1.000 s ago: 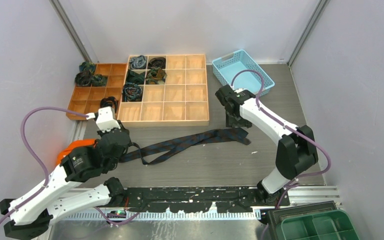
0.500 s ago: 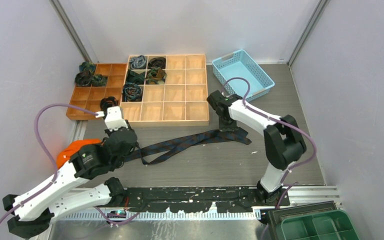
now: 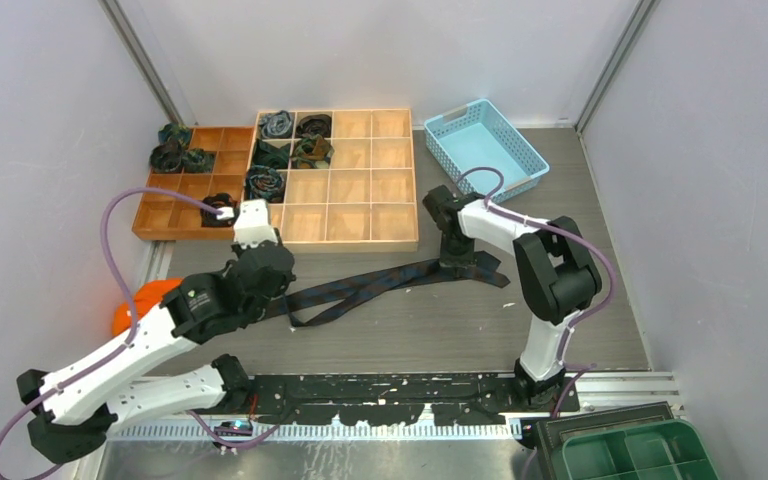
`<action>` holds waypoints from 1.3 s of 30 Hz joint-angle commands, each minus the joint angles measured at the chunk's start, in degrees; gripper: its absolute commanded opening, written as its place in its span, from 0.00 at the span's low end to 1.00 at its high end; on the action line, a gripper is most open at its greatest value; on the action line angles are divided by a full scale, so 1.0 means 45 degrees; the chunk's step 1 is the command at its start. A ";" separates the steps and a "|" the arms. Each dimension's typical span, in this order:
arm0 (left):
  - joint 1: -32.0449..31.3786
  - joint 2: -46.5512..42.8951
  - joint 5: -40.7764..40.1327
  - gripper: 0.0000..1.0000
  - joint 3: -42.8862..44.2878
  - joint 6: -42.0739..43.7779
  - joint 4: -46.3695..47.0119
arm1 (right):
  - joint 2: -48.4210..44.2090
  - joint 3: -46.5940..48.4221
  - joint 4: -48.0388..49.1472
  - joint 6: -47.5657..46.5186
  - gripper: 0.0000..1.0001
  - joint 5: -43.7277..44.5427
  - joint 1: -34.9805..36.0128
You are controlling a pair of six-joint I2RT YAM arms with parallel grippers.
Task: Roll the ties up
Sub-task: Flatten out the tie at the center of the board.
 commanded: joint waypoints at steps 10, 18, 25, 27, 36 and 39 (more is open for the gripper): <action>0.0833 0.0784 0.1695 0.20 -0.0076 0.0225 0.1713 | -0.0572 -0.0466 -0.0707 -0.0477 0.01 0.1311 -0.3881; 0.1165 -0.0347 0.1137 0.21 -0.0042 -0.0341 0.0889 | -0.2313 0.0812 -0.1281 -0.0854 0.04 0.1727 -0.4412; 0.1168 -0.1414 -0.0274 0.22 0.1356 -0.0379 -0.0556 | -0.3921 0.3212 -0.1945 -0.1087 0.47 0.2407 0.0546; 0.1181 -0.1671 -0.0667 0.22 0.1709 -0.0491 -0.1004 | -0.3593 0.3472 -0.1331 -0.1175 0.50 0.1174 0.1600; 0.1174 -0.2362 -0.1327 0.24 0.2993 -0.0361 -0.2115 | 0.0852 0.6868 -0.0717 -0.2168 0.51 -0.0144 0.4872; 0.1169 -0.2725 -0.1348 0.24 0.2878 -0.0380 -0.2174 | 0.2277 0.8111 -0.0913 -0.2269 0.53 -0.0504 0.5342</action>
